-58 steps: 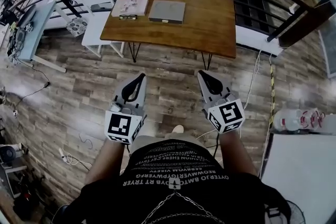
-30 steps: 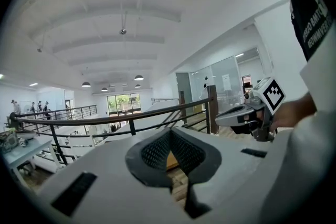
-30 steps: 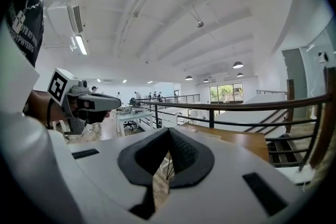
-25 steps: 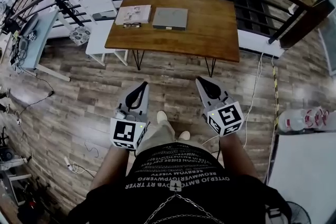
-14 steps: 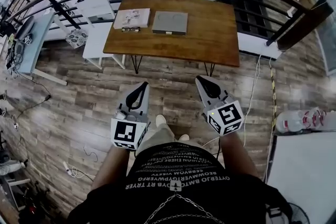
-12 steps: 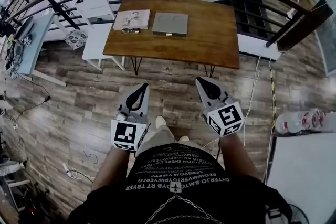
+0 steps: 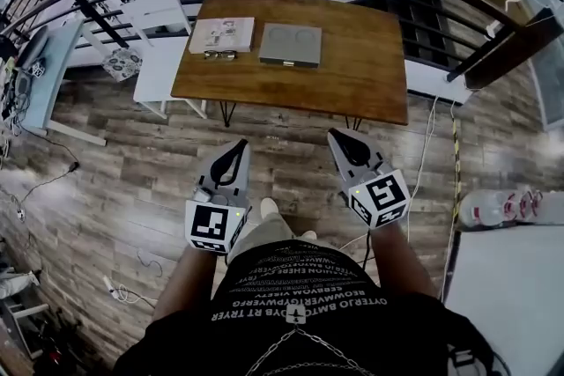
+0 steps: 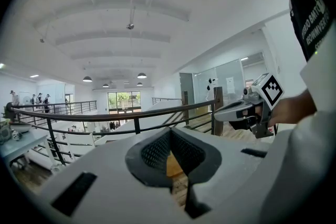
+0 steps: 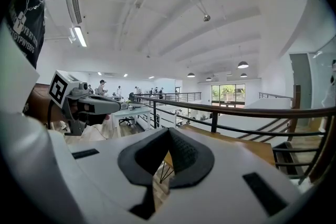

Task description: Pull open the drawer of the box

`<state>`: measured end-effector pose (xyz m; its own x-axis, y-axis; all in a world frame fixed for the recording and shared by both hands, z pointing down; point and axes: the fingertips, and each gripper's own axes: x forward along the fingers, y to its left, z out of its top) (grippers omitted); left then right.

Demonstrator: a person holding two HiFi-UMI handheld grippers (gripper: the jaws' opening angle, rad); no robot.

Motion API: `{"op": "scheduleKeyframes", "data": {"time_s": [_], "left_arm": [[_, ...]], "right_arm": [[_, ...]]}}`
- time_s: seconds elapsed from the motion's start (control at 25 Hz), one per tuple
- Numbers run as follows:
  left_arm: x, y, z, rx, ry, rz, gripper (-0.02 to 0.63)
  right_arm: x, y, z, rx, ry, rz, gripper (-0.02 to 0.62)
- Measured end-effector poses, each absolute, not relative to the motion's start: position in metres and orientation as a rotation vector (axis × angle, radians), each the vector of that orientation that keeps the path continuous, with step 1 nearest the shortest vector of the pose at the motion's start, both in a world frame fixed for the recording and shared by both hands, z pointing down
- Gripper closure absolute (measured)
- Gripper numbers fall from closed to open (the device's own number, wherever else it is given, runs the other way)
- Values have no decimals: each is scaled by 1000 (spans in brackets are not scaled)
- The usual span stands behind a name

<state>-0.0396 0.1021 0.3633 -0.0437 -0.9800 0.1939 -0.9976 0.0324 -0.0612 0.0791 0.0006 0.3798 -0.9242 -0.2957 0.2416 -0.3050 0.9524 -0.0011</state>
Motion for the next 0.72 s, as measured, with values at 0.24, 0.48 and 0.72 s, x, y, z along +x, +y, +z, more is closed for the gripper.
{"op": "scheduleKeyframes", "data": {"time_s": [0.24, 0.48, 0.72], "left_arm": [[-69, 82, 360, 2127, -2178, 218, 600], [-95, 69, 358, 2140, -2175, 198, 600], [-123, 56, 359, 2166, -2151, 191, 600]], "right_arm": [[48, -11, 377, 434, -2842, 12, 598], [27, -22, 368, 469, -2830, -20, 598], [5, -35, 362, 527, -2831, -39, 598]]}}
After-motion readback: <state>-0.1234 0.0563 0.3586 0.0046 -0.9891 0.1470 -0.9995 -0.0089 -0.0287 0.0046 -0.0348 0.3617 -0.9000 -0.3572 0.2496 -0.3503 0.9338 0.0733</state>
